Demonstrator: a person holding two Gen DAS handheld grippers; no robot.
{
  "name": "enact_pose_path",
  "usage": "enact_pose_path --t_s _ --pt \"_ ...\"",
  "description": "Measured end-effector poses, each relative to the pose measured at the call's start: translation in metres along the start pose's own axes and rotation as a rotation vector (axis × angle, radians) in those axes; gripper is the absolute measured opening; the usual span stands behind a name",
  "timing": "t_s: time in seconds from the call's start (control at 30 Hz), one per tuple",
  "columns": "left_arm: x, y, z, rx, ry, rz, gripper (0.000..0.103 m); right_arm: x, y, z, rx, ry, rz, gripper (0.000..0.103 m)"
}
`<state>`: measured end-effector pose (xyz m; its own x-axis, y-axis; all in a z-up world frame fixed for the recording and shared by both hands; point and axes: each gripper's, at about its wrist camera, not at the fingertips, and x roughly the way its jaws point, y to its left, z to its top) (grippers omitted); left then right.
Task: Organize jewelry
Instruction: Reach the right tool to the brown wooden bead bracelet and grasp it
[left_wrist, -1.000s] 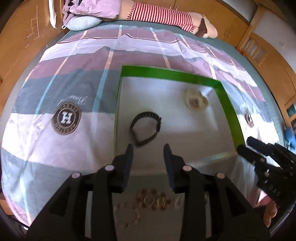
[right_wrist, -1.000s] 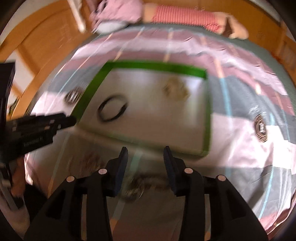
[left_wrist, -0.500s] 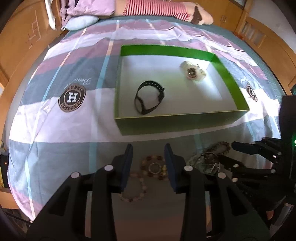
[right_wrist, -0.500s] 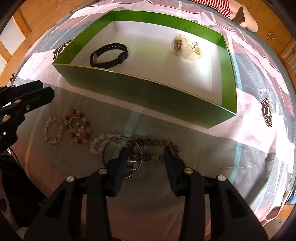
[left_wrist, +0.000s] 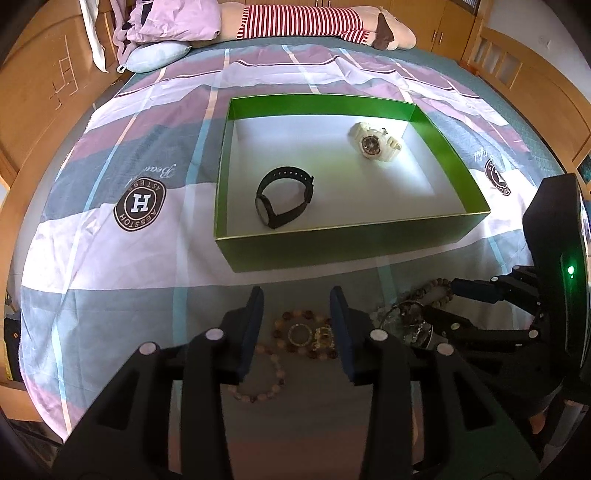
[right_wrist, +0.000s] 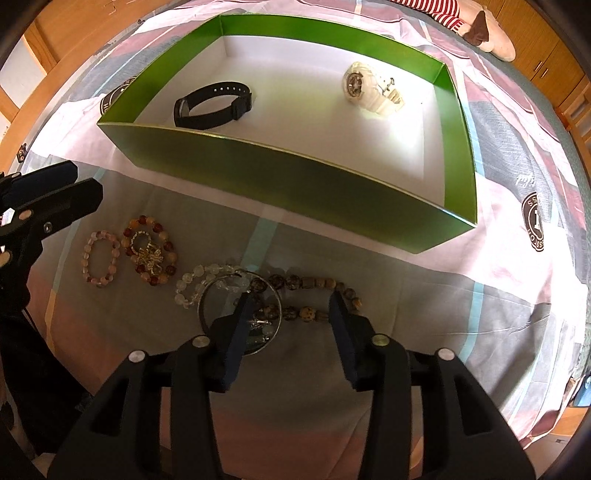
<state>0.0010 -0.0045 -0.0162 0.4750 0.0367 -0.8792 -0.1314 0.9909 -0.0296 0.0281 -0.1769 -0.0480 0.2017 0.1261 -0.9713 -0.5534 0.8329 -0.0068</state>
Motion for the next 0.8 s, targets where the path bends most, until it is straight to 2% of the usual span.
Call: enact_pose_path --t_s 0.2,0.37,0.53,0.67,0.8 --pt "0.005 0.000 -0.001 0.001 0.013 0.010 0.044 0.006 0.001 0.002 -0.003 0.012 -0.019 0.047" --pt "0.021 0.009 -0.002 -0.034 0.080 -0.018 0.044 0.024 -0.006 0.003 0.022 0.049 -0.090 0.047" --pt "0.026 0.024 -0.003 -0.080 0.100 -0.007 0.050 0.012 -0.022 0.012 0.101 0.002 -0.094 0.045" --pt "0.038 0.023 -0.006 -0.086 0.168 -0.031 0.049 0.011 -0.025 0.016 0.111 0.000 -0.070 0.045" --pt "0.049 0.023 -0.009 -0.096 0.214 -0.057 0.042 0.017 -0.022 0.013 0.089 0.017 -0.077 0.045"
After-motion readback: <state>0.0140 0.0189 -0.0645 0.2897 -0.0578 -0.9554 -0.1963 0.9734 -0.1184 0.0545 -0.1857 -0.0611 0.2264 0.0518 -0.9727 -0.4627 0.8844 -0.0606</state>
